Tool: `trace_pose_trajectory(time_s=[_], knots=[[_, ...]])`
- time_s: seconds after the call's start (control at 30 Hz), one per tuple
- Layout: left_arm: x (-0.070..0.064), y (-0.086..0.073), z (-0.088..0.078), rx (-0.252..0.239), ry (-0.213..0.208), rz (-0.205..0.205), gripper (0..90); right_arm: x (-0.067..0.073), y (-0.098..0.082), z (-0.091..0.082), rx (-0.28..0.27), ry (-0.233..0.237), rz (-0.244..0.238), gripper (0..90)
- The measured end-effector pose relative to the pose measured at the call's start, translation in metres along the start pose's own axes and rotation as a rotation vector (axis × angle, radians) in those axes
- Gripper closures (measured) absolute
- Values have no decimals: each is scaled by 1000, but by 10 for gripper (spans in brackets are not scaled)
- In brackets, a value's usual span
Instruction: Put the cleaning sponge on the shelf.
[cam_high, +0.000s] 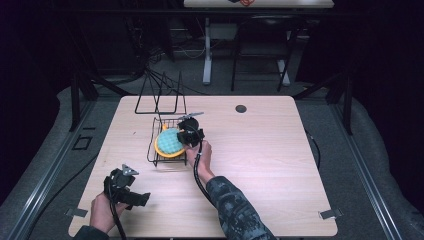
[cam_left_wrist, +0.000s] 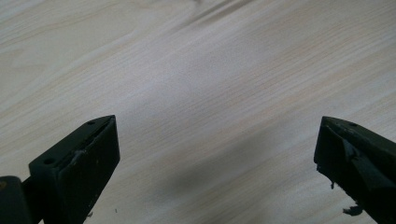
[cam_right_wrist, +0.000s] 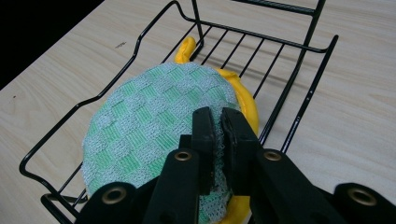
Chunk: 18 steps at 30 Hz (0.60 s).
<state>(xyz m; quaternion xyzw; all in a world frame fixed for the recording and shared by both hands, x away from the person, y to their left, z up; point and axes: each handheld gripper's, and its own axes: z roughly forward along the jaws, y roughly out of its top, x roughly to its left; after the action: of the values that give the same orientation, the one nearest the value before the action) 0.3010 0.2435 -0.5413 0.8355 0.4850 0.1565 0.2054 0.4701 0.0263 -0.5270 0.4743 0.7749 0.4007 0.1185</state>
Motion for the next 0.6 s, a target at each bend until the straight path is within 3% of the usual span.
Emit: trace_pose_trajectory(time_s=[0.2,0.37,0.6], knots=[[0,1,1,2,-2,4,3,-1,2,-3,9,30,2,687],[0,1,1,-2,-2,4,3,-5,5,-22,1,76,-22,490],[0,0,1,2,4,9,3,-8,4,-43,4,121,-56,363]])
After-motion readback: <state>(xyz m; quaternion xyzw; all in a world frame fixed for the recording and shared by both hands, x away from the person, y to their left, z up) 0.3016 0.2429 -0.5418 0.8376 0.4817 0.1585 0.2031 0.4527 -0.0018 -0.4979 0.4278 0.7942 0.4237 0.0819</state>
